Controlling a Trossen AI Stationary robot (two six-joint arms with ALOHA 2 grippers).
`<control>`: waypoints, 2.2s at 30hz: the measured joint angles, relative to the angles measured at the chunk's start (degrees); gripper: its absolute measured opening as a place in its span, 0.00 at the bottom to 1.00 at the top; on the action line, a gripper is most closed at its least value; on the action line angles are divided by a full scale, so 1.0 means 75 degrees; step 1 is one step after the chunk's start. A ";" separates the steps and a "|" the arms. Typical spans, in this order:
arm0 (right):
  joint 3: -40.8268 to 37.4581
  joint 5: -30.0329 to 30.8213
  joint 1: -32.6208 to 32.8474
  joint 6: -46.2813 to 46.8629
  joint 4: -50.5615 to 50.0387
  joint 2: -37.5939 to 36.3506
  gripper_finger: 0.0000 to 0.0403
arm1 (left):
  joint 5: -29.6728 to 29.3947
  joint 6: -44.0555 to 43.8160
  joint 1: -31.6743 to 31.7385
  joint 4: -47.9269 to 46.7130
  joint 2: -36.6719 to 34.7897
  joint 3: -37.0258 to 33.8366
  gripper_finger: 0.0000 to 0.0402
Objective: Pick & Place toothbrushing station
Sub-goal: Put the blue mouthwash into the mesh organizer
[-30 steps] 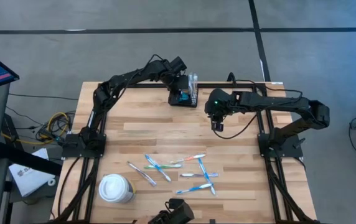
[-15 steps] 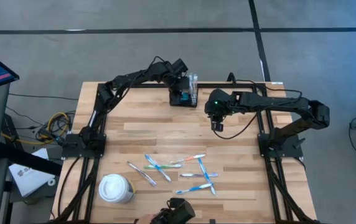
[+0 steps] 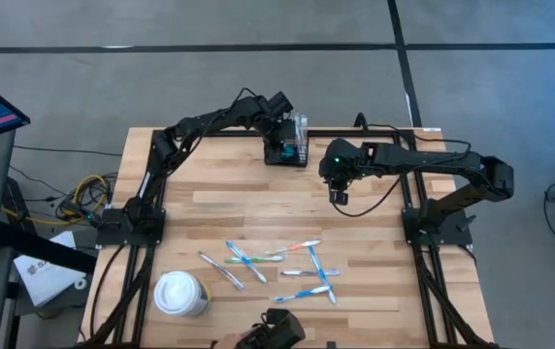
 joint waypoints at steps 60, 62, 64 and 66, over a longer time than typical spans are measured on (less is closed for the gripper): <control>-0.0274 0.0000 -0.0050 -0.0003 0.0221 -0.0006 0.28 | -0.0079 0.0008 -0.0066 0.0090 -0.0009 -0.0006 0.31; -0.0274 0.0000 -0.0052 -0.0003 0.0224 -0.0006 0.28 | -0.0081 0.0008 -0.0067 0.0087 -0.0009 -0.0006 0.30; -0.0274 0.0000 -0.0052 -0.0003 0.0224 -0.0005 0.28 | -0.0079 0.0005 -0.0075 0.0089 -0.0009 -0.0006 0.29; -0.0274 0.0000 -0.0052 -0.0003 0.0224 -0.0003 0.28 | -0.0087 0.0008 -0.0081 0.0087 -0.0009 -0.0006 0.29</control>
